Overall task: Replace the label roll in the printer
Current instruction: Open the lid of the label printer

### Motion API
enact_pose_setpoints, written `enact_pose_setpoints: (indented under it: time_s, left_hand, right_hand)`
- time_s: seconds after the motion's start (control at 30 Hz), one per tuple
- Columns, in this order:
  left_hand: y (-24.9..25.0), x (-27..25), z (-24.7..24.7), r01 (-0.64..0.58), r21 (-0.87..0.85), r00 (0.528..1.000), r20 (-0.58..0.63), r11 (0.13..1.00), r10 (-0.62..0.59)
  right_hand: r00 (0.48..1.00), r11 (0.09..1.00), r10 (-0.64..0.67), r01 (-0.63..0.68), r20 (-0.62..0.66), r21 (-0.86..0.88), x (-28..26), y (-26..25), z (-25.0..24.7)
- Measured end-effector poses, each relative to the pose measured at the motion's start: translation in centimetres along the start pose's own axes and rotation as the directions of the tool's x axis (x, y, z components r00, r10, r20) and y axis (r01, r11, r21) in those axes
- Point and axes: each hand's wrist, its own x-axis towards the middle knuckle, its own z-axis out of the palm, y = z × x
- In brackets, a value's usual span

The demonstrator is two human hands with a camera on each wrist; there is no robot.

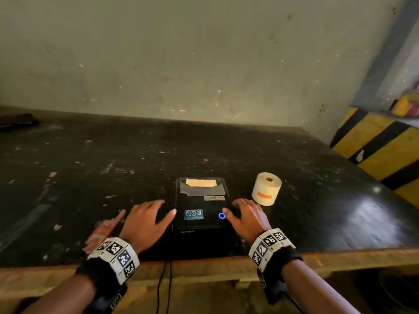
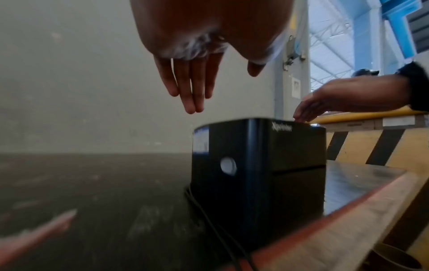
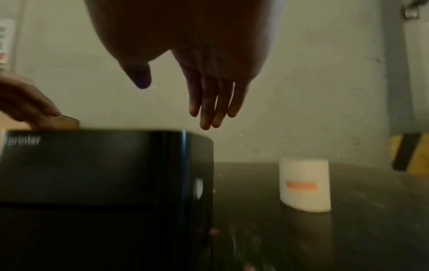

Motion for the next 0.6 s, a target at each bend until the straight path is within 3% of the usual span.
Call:
enact_pose_setpoints:
  time_s: [0.13,0.23,0.4,0.6]
  left_hand:
    - [-0.4,-0.9,3.1,0.073,-0.151,0.985,0.166,0.986,-0.047]
    - [-1.1,-0.7,5.9,0.136,-0.292,0.963,0.264,0.947,-0.057]
    - [-0.3,-1.2,7.3,0.140,-0.527,0.977,0.210,0.838,-0.031]
    - [-0.4,-1.3,7.7,0.082,-0.528,0.994,0.106,0.845,-0.030]
  right_hand:
    - [0.978,0.987,0.133,-0.146,0.162,0.072,-0.5,1.0,2.2]
    - [0.961,0.938,0.155,-0.216,0.229,0.271,-0.6,1.0,3.2]
    - [0.952,0.863,0.196,-0.282,0.237,0.419,-0.7,1.5,4.4]
    - [0.953,0.806,0.249,-0.303,0.174,0.508,-1.1,1.7,5.6]
